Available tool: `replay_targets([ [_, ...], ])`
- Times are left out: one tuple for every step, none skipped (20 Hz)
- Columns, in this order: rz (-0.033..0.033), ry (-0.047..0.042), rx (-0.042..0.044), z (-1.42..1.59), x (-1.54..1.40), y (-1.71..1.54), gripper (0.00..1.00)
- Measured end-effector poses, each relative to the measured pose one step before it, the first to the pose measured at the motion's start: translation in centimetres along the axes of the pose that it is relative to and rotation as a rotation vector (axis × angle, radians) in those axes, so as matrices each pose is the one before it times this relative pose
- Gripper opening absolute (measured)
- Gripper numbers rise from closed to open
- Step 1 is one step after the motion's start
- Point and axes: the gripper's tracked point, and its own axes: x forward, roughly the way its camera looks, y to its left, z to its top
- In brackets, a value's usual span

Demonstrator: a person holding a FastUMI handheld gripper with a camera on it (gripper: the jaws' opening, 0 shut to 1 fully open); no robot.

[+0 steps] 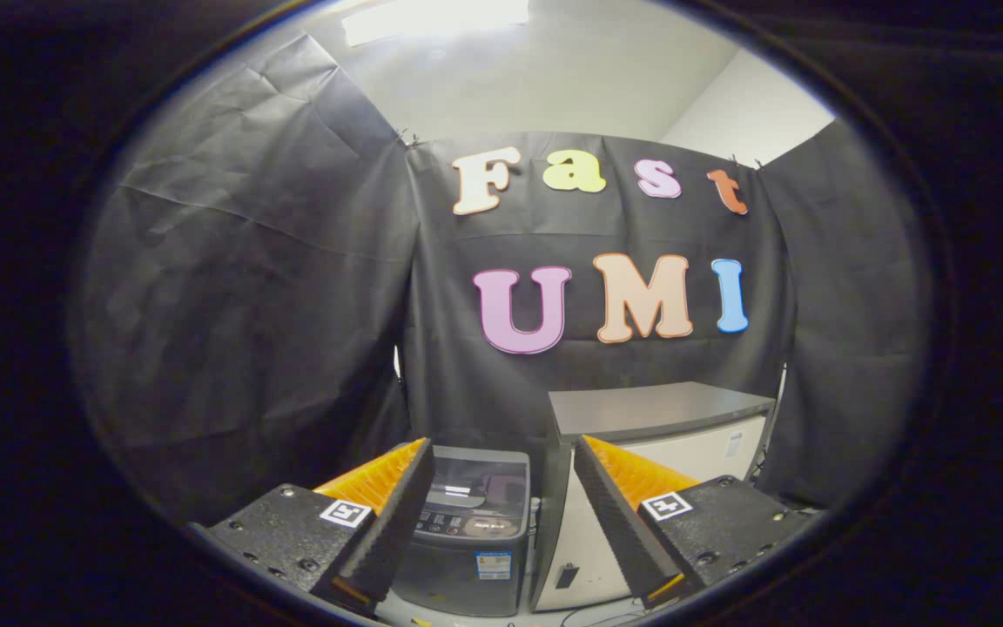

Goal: Put the clothes into the washing machine and then close the washing machine lid.

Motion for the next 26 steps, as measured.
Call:
replay_targets([
  [0.00639,0.00442,0.00335,-0.279,-0.116,0.092,0.97],
  [0.00994,0.00596,0.00031,-0.113,-0.175,0.133,0.97],
  [0.00101,0.00814,-0.00472,-0.309,-0.307,0.011,0.97],
  [-0.00863,-0.00285,-0.00813,-0.137,-0.348,-0.379,0.97],
  [-0.00787,-0.00304,-0.00099,-0.078,-0.245,-0.286,0.97],
  [0.00143,0.00311,0.00182,-0.346,-0.175,-0.003,0.97],
  [0.00736,-0.00145,0.00187,-0.059,-0.136,0.158,0.97],
  [0.00825,0.00095,0.00457,-0.096,-0.076,0.250,0.97],
  [0.00003,0.00086,-0.00205,-0.096,-0.161,-0.132,0.97],
  [-0.00392,-0.00013,0.00521,0.083,-0.190,-0.275,0.97],
  [-0.00118,0.00130,0.00908,-0.044,-0.117,-0.178,0.97],
  [0.00775,0.00090,0.01152,-0.028,-0.227,0.056,0.97],
  [0.01011,0.00055,0.01110,0.005,-0.143,0.164,0.97],
  [0.00626,-0.00177,0.01362,-0.004,-0.173,0.027,0.97],
  [0.00760,0.00001,0.00746,-0.019,-0.054,0.037,0.97],
  [0.00324,0.00804,0.00528,-0.108,-0.038,-0.090,0.97],
  [-0.00065,0.00752,0.00292,-0.153,-0.074,-0.155,0.97],
  [0.00094,-0.00268,0.00670,0.042,-0.179,0.066,0.97],
  [0.00080,-0.00727,0.00912,0.123,0.037,0.073,0.97],
  [0.00627,-0.00729,0.00940,0.169,0.105,0.304,0.97],
  [0.00720,0.00178,0.00772,-0.075,0.215,0.341,0.97],
  [0.00119,0.00162,0.00066,-0.107,-0.019,0.167,0.97],
  [-0.00126,0.00128,-0.00584,-0.022,0.057,0.093,0.97],
  [-0.00052,0.00083,-0.00405,-0.046,0.217,0.063,0.97],
  [0.00069,0.00333,-0.00202,-0.057,0.183,0.219,0.97],
  [0.00428,0.00478,0.00065,-0.174,0.124,0.249,0.97],
])
